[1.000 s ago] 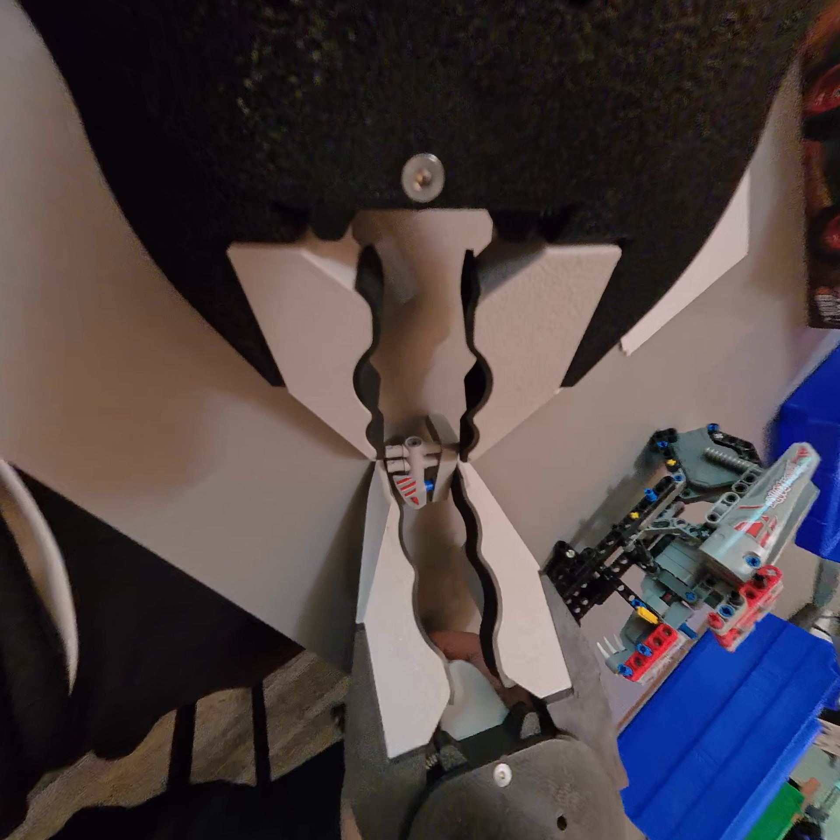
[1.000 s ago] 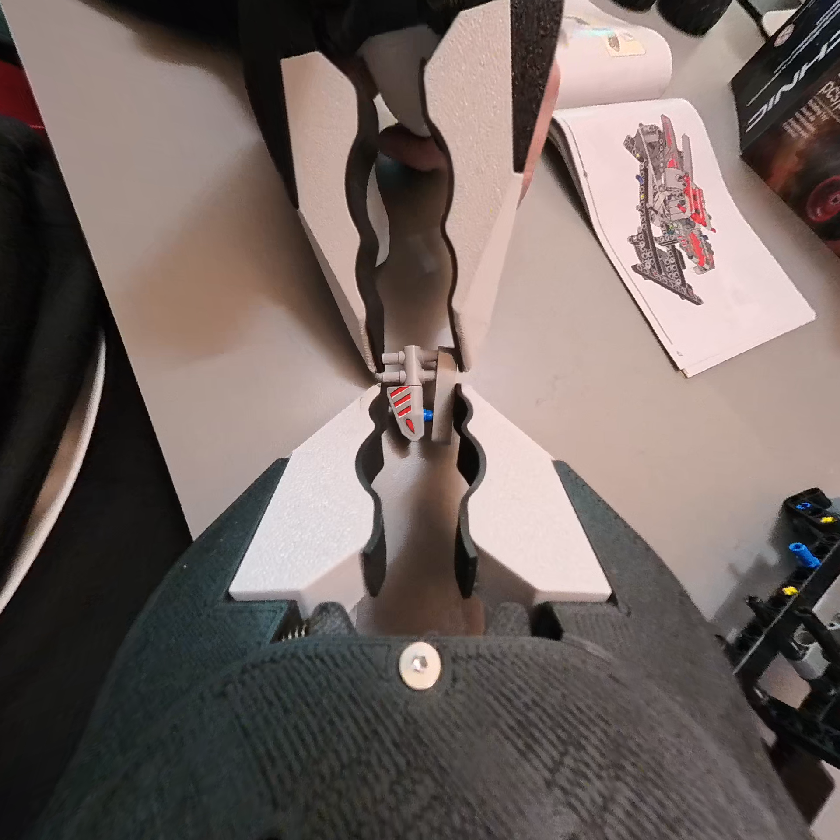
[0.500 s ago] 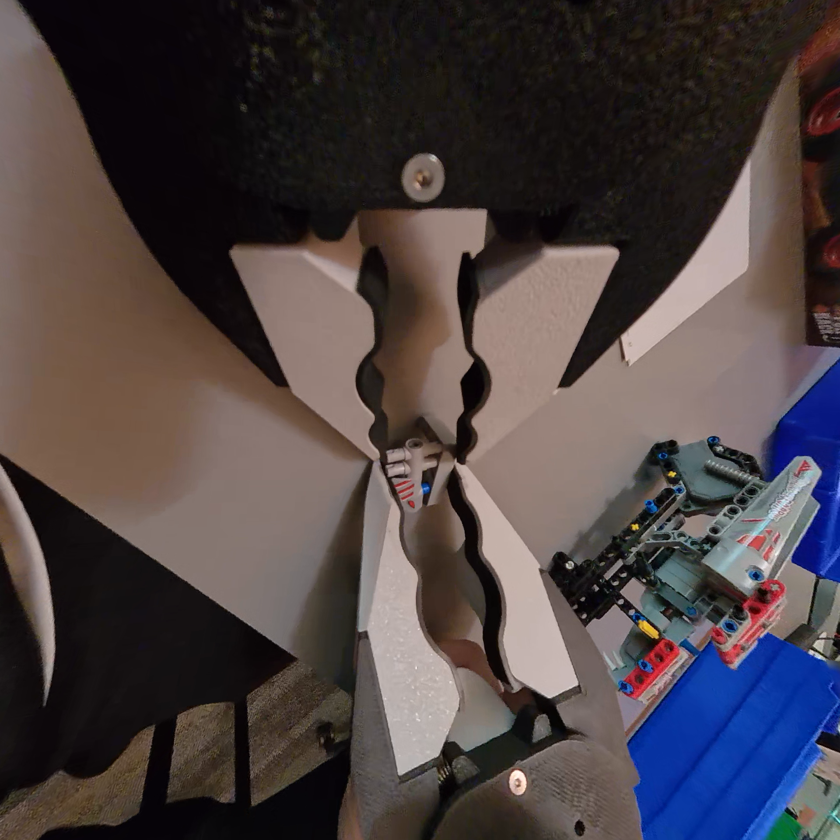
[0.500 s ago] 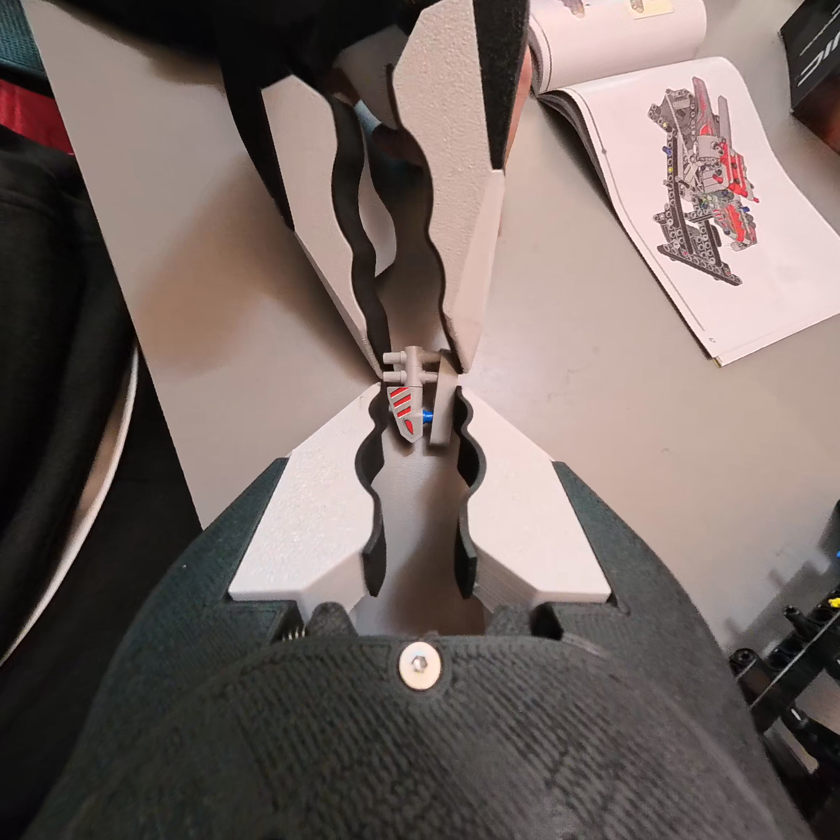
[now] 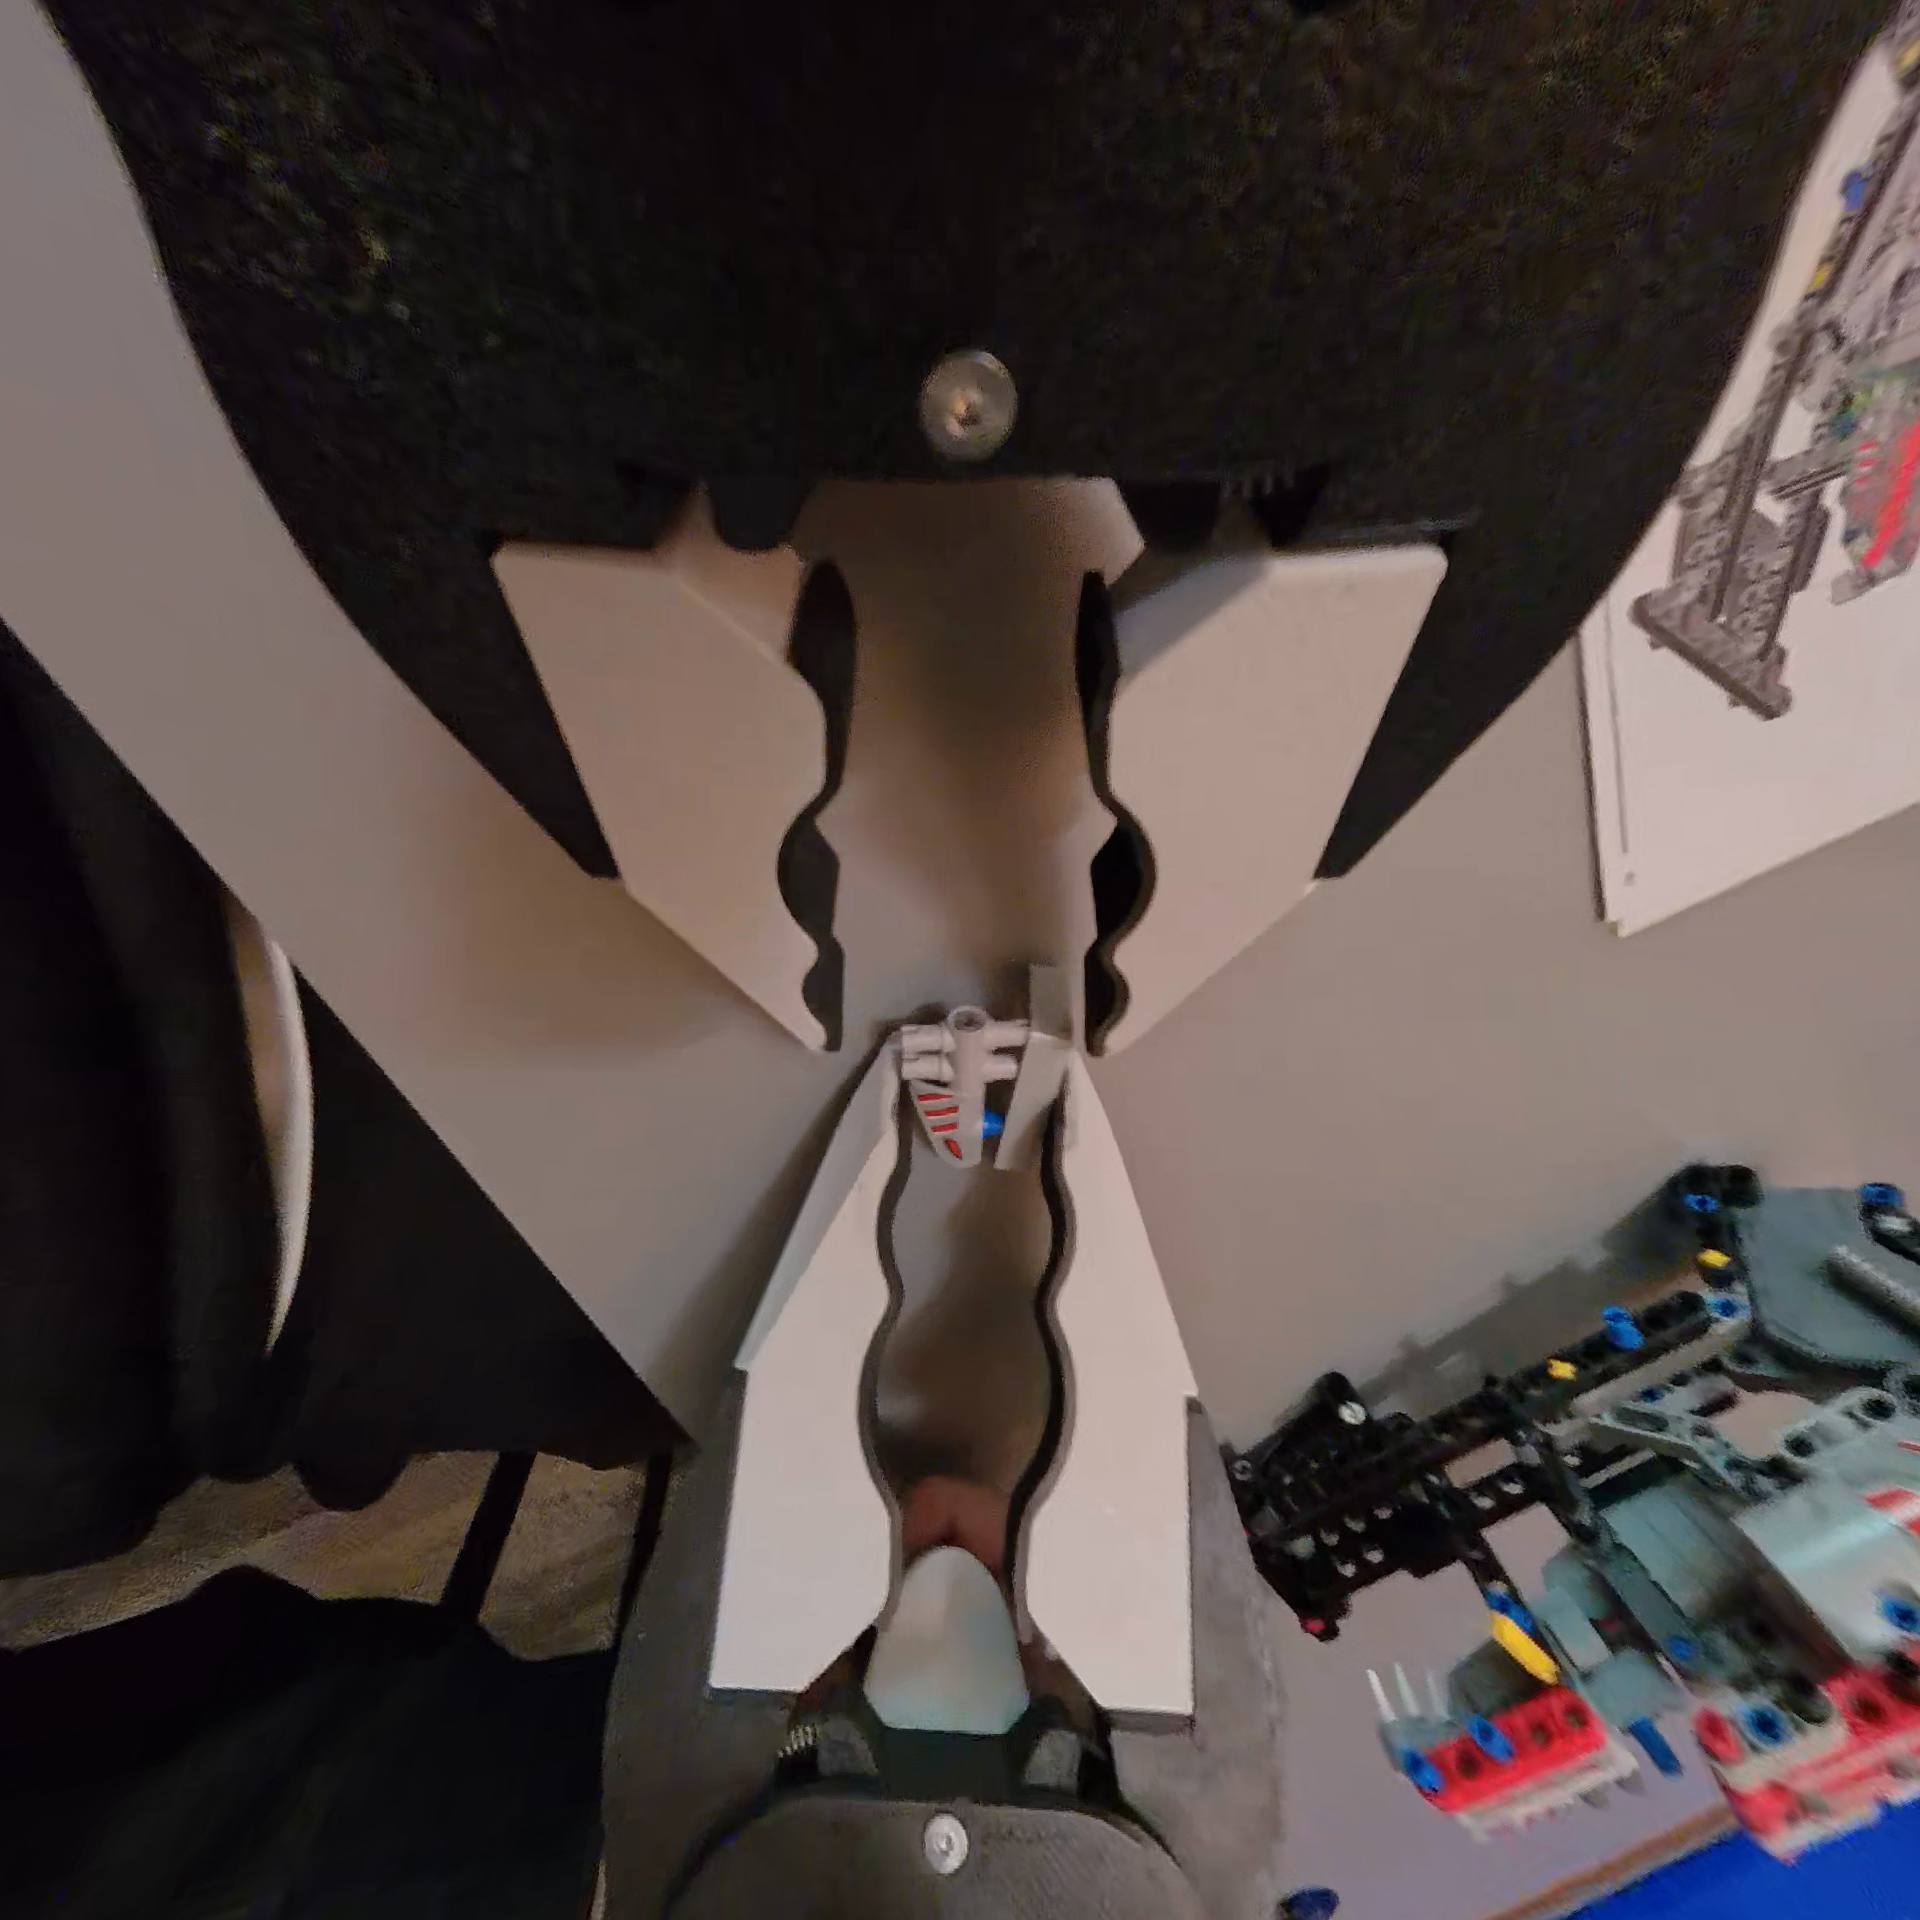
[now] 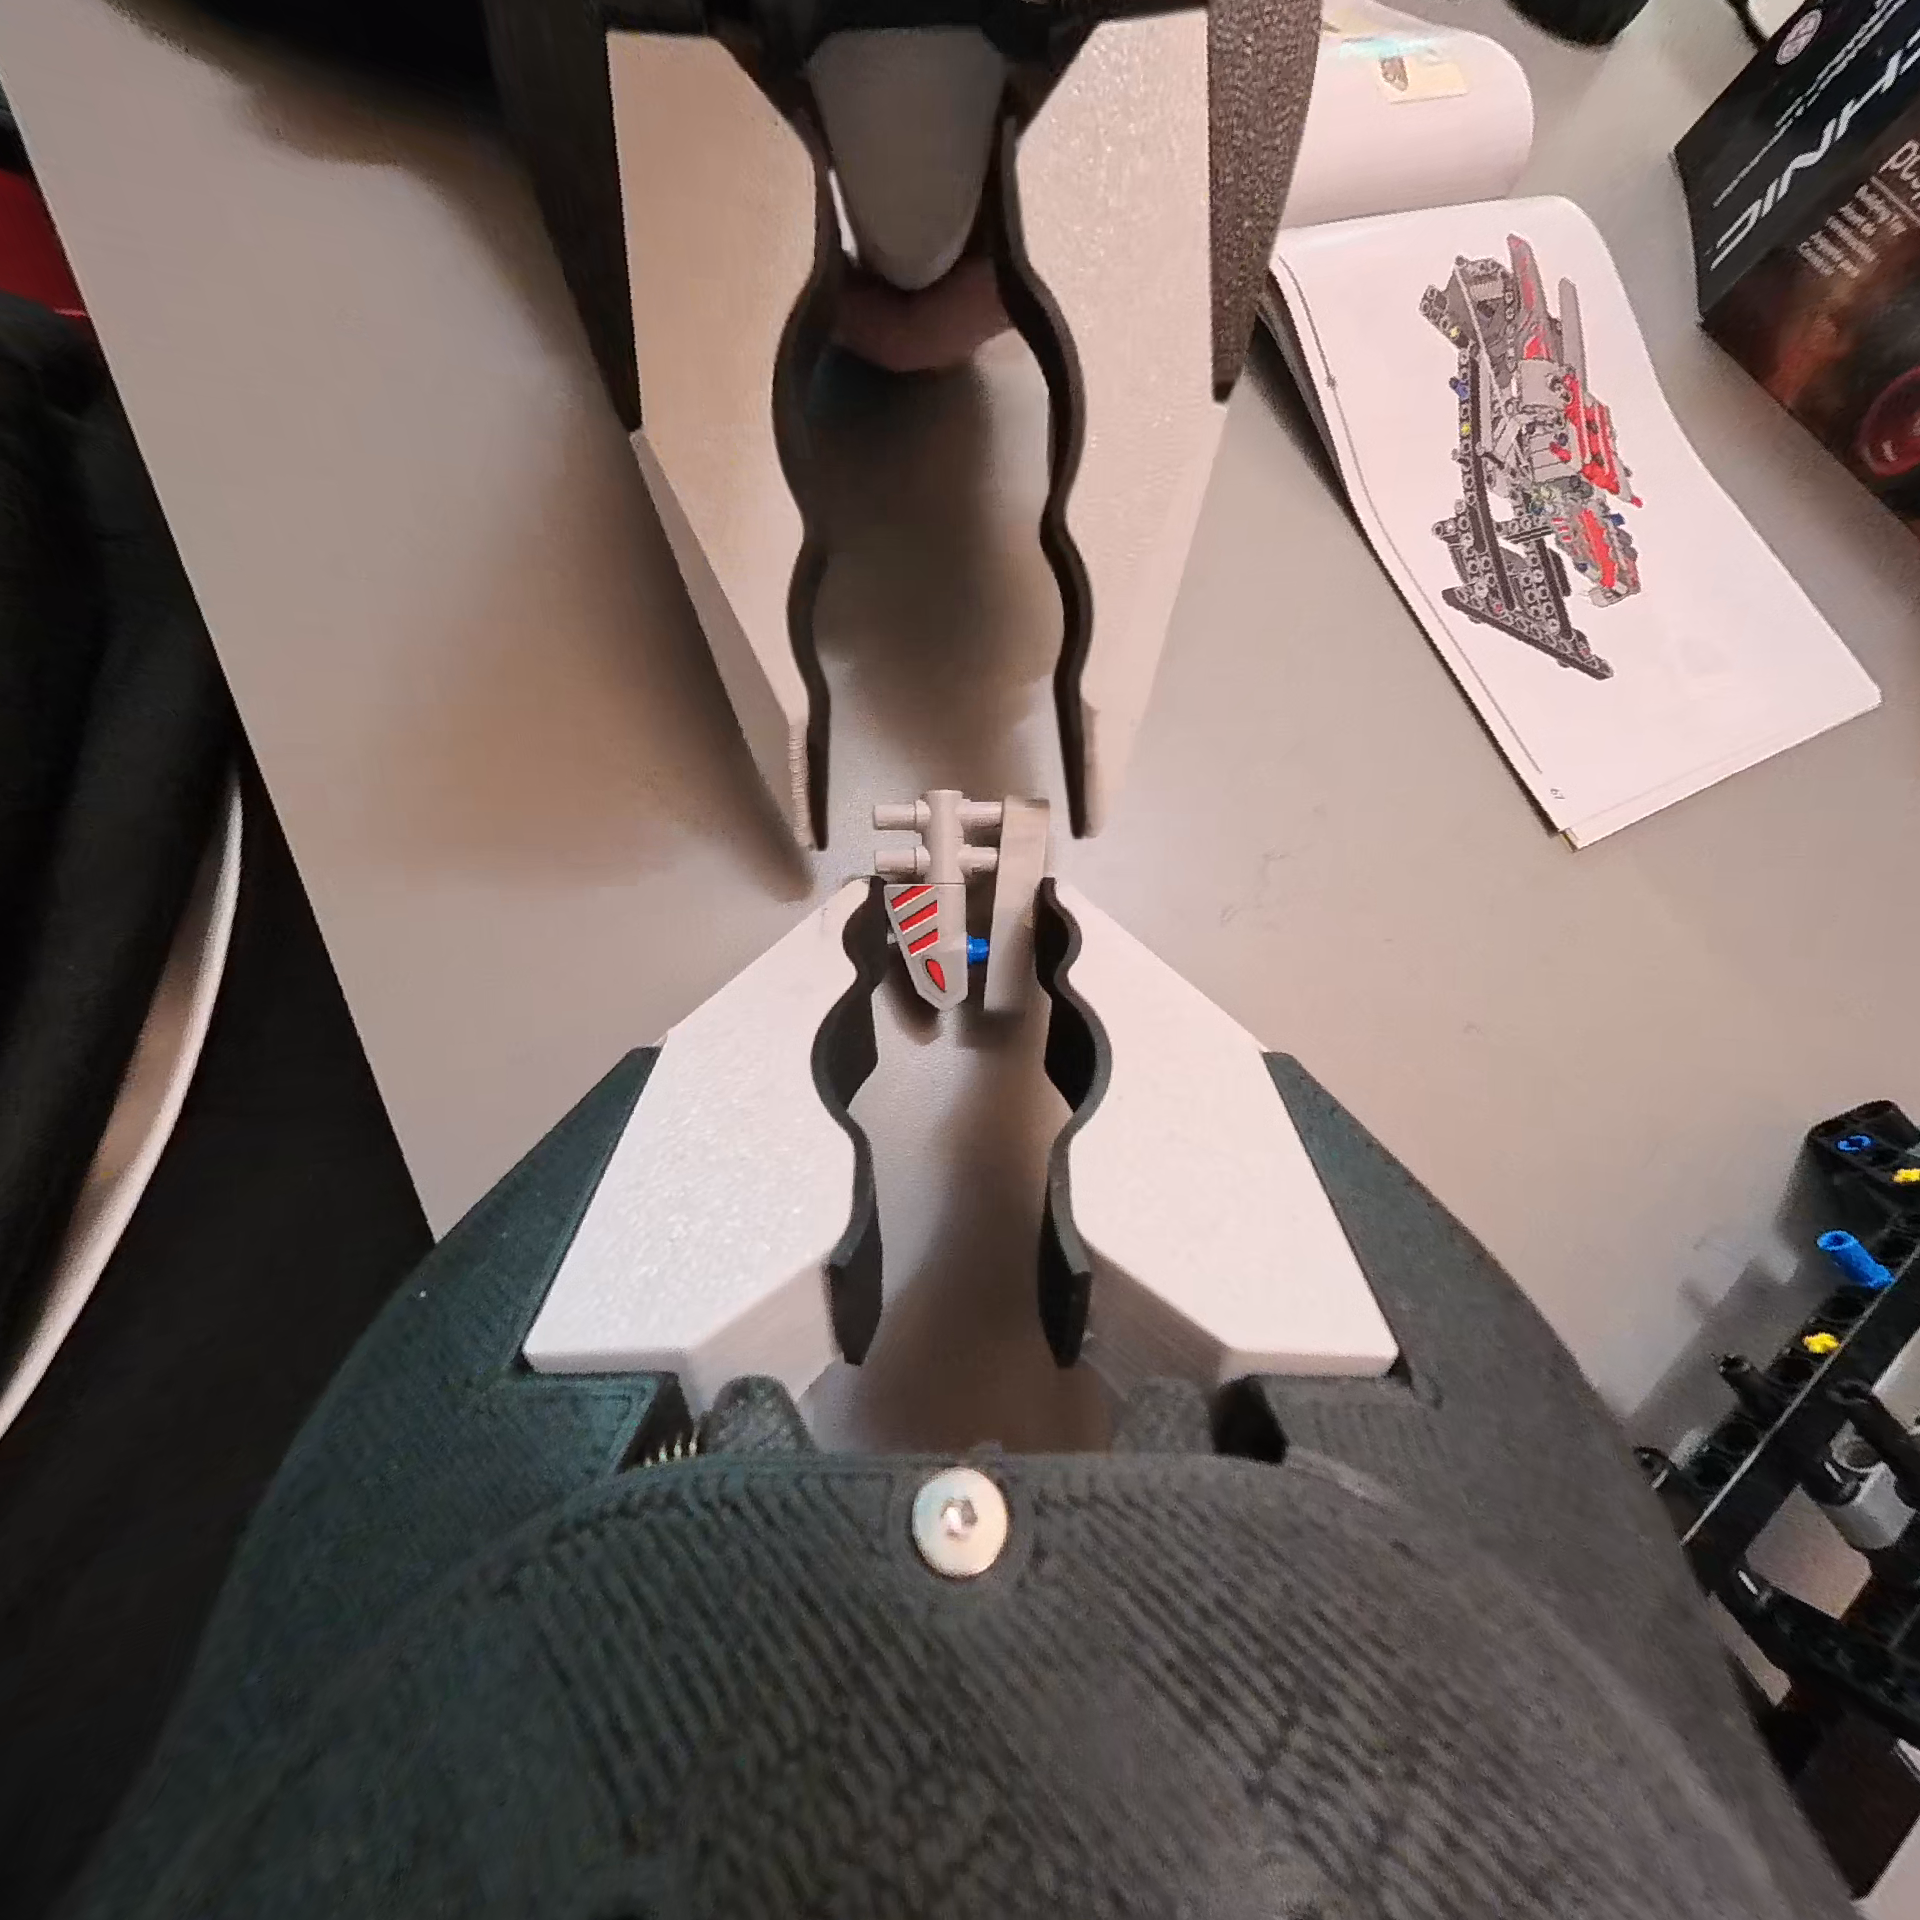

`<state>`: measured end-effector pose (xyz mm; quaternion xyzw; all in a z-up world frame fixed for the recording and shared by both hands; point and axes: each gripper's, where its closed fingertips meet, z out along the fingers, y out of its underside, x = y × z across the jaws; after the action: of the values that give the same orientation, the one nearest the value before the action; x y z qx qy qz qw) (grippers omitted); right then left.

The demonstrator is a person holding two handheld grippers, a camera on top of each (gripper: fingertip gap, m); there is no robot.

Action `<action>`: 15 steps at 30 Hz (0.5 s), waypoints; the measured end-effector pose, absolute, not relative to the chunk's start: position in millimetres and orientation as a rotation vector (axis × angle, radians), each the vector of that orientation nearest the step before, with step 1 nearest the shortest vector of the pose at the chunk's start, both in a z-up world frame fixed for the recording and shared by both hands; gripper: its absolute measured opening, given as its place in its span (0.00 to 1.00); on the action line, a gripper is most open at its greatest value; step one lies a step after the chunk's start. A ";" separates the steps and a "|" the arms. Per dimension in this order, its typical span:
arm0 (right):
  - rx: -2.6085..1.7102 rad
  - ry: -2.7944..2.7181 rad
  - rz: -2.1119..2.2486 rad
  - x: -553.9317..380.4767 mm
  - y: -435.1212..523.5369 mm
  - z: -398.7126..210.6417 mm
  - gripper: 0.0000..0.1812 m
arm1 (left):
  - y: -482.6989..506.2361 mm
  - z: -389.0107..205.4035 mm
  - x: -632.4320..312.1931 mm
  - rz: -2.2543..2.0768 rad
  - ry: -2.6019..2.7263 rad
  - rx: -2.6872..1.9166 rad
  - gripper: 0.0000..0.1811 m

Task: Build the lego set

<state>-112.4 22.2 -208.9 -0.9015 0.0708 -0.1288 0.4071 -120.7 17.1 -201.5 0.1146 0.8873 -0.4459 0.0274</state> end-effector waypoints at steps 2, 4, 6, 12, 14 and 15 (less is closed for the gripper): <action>-2.273 0.177 -0.326 -112.4 22.3 -208.9 0.15 | 16.2 -202.7 -123.7 -1.370 2.754 0.357 0.26; -2.273 0.176 -0.328 -112.4 22.2 -208.9 0.15 | 15.2 -203.0 -120.6 -1.355 2.736 0.328 0.23; -2.272 0.175 -0.329 -112.4 22.3 -208.7 0.15 | 14.5 -201.0 -116.8 -1.376 2.748 0.252 0.17; -2.273 0.183 -0.329 -111.5 22.1 -209.0 0.15 | 14.3 -201.6 -115.3 -1.382 2.789 0.162 0.17; -2.273 0.183 -0.326 -111.6 22.2 -209.0 0.15 | 14.6 -202.0 -115.4 -1.380 2.794 0.161 0.17; -2.273 0.184 -0.324 -111.7 22.2 -209.0 0.15 | 14.8 -202.3 -115.3 -1.377 2.791 0.175 0.17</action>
<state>-111.7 22.2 -209.0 -0.9014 0.0729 -0.1286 0.4069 -115.3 14.8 -202.3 0.0562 0.8953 -0.4418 0.0123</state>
